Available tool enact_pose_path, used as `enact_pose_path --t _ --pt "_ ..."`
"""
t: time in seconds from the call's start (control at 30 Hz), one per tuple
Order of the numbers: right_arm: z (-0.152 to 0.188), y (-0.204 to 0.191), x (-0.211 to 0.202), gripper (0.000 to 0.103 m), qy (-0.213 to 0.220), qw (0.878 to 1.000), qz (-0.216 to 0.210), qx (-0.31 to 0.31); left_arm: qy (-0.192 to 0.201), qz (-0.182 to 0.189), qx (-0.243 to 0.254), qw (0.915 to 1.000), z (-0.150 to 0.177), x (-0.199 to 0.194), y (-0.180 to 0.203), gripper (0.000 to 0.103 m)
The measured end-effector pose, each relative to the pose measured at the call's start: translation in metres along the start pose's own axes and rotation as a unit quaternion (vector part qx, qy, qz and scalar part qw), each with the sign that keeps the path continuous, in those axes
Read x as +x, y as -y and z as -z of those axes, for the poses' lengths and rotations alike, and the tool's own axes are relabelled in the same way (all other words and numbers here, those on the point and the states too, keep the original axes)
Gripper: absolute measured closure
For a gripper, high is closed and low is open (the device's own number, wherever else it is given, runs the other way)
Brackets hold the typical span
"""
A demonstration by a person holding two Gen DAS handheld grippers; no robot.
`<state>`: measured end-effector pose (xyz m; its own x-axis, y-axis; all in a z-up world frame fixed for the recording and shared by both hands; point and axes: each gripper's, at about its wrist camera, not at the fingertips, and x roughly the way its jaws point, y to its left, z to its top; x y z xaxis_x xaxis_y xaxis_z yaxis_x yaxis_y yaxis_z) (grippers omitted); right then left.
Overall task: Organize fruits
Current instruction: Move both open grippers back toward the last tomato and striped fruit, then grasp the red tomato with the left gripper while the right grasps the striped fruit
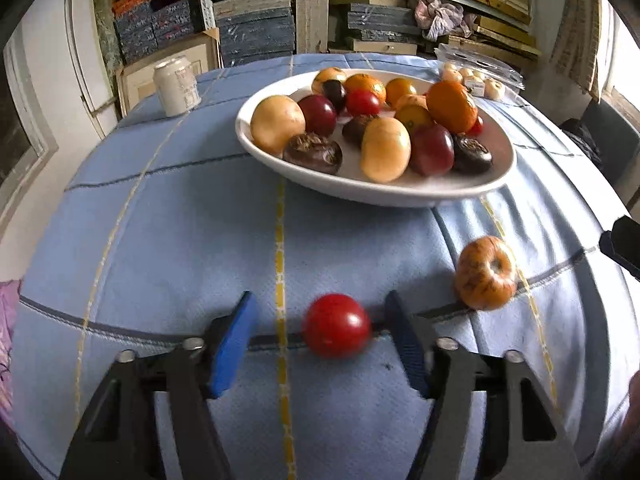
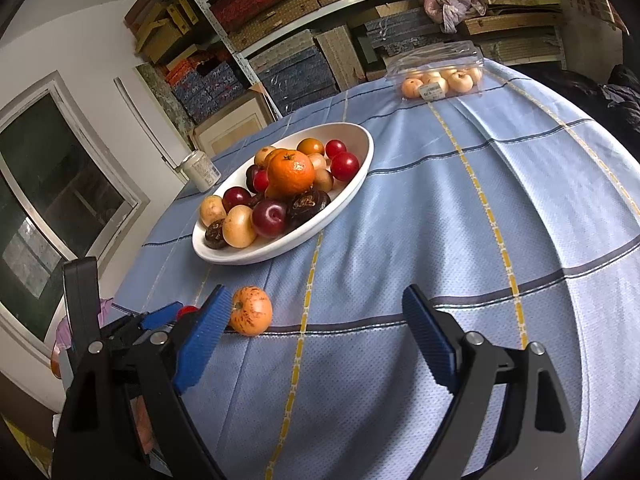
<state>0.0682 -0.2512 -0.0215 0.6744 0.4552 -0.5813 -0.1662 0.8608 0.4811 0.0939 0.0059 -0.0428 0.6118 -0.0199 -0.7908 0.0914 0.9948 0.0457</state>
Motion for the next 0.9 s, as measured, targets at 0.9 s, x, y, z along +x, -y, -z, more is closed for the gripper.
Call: enact_pose_path --t 0.9 --pt "0.020 -0.075 0.052 0.018 -0.056 0.979 0.051 -0.187 0.035 -0.016 -0.054 0.9978 0.012 -0.033 -0.049 0.072"
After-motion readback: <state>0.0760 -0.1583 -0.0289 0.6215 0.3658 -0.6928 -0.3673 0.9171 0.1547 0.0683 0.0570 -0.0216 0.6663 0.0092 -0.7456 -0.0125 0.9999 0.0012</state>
